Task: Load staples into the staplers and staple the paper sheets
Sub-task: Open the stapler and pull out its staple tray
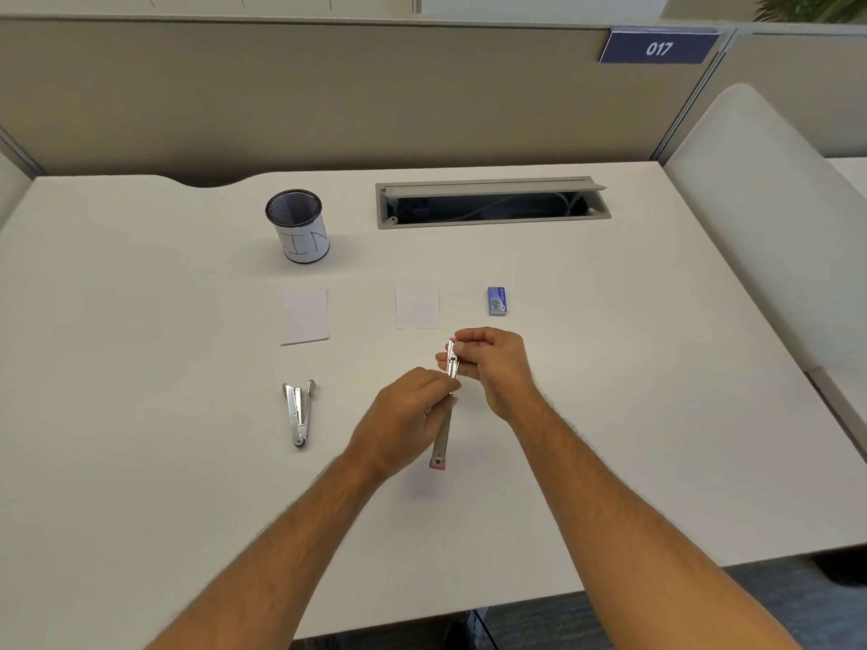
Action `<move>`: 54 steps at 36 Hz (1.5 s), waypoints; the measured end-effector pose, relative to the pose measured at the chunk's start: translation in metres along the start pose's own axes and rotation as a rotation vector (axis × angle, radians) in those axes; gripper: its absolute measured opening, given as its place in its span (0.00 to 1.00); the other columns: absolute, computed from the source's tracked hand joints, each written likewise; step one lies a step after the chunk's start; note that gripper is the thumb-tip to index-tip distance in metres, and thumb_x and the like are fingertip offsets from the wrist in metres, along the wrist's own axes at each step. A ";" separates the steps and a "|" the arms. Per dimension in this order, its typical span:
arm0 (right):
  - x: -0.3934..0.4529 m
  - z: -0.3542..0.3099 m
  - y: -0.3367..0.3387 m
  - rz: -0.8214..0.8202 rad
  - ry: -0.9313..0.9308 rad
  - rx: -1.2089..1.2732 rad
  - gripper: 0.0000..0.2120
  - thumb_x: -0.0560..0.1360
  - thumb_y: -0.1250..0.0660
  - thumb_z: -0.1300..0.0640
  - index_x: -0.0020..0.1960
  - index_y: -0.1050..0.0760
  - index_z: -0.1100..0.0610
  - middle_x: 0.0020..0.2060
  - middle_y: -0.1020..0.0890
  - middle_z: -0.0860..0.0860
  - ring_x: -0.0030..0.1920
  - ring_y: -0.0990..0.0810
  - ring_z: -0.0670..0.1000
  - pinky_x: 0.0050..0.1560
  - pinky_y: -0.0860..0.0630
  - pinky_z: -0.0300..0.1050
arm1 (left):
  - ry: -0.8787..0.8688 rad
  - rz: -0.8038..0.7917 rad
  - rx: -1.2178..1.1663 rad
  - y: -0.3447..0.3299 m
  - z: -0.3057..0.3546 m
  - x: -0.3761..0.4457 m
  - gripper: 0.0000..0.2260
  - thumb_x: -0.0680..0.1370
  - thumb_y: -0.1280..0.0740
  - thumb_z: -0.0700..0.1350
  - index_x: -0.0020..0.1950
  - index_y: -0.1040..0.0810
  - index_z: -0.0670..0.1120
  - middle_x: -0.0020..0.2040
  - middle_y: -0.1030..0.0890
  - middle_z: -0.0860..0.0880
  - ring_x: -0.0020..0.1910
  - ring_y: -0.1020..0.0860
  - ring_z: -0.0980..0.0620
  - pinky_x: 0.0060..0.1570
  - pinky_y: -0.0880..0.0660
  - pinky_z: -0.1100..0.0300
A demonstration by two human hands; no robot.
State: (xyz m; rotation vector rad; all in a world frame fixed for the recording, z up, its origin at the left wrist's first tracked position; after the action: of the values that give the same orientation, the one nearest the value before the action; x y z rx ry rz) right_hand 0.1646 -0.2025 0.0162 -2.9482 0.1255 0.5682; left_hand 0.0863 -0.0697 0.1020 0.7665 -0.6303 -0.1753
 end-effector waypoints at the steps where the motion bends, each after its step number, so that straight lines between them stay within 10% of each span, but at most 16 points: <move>1: 0.000 0.000 0.000 -0.005 0.004 0.007 0.09 0.77 0.33 0.73 0.57 0.22 0.70 0.49 0.15 0.67 0.46 0.12 0.63 0.47 0.14 0.53 | 0.034 0.020 -0.029 0.001 -0.002 -0.001 0.08 0.76 0.26 0.34 0.55 0.16 0.38 0.47 0.15 0.45 0.45 0.18 0.45 0.43 0.19 0.51; 7: -0.001 -0.002 -0.005 -0.031 0.030 0.075 0.06 0.77 0.33 0.73 0.53 0.22 0.68 0.47 0.15 0.67 0.47 0.12 0.65 0.48 0.15 0.53 | 0.565 0.254 -0.337 0.004 -0.056 -0.018 0.05 0.81 0.30 0.44 0.56 0.17 0.48 0.50 0.16 0.56 0.46 0.18 0.57 0.44 0.25 0.69; 15: -0.003 -0.004 -0.009 -0.050 0.051 0.130 0.09 0.78 0.34 0.73 0.57 0.26 0.68 0.48 0.15 0.65 0.49 0.13 0.66 0.52 0.15 0.58 | 1.217 -0.140 -0.937 -0.071 -0.076 -0.054 0.17 0.87 0.42 0.51 0.56 0.17 0.42 0.50 0.12 0.42 0.49 0.14 0.42 0.50 0.18 0.53; 37: -0.011 -0.004 -0.017 -0.063 0.088 0.159 0.13 0.79 0.30 0.64 0.61 0.27 0.63 0.49 0.13 0.63 0.51 0.12 0.62 0.54 0.16 0.56 | 1.085 -0.142 -1.307 -0.075 -0.059 -0.044 0.14 0.88 0.45 0.46 0.55 0.23 0.40 0.38 0.25 0.47 0.35 0.29 0.51 0.39 0.31 0.56; 54: -0.027 0.058 -0.031 -0.030 -0.429 0.556 0.14 0.84 0.44 0.63 0.50 0.21 0.69 0.43 0.15 0.65 0.41 0.13 0.60 0.41 0.15 0.52 | 0.671 -0.170 -0.221 -0.016 -0.069 -0.008 0.10 0.85 0.37 0.48 0.48 0.22 0.44 0.38 0.18 0.51 0.34 0.25 0.56 0.34 0.30 0.70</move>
State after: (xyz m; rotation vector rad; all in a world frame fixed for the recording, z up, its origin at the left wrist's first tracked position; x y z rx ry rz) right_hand 0.1220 -0.1620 -0.0235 -2.2402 0.1605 0.9629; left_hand 0.1224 -0.0376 0.0492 0.6124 0.0909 -0.1295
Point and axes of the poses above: each hand's wrist, its own x-axis towards the middle knuckle, its own y-axis out of the back of the hand, z = x × y, the point moved 10 cm from there along x, towards the middle knuckle
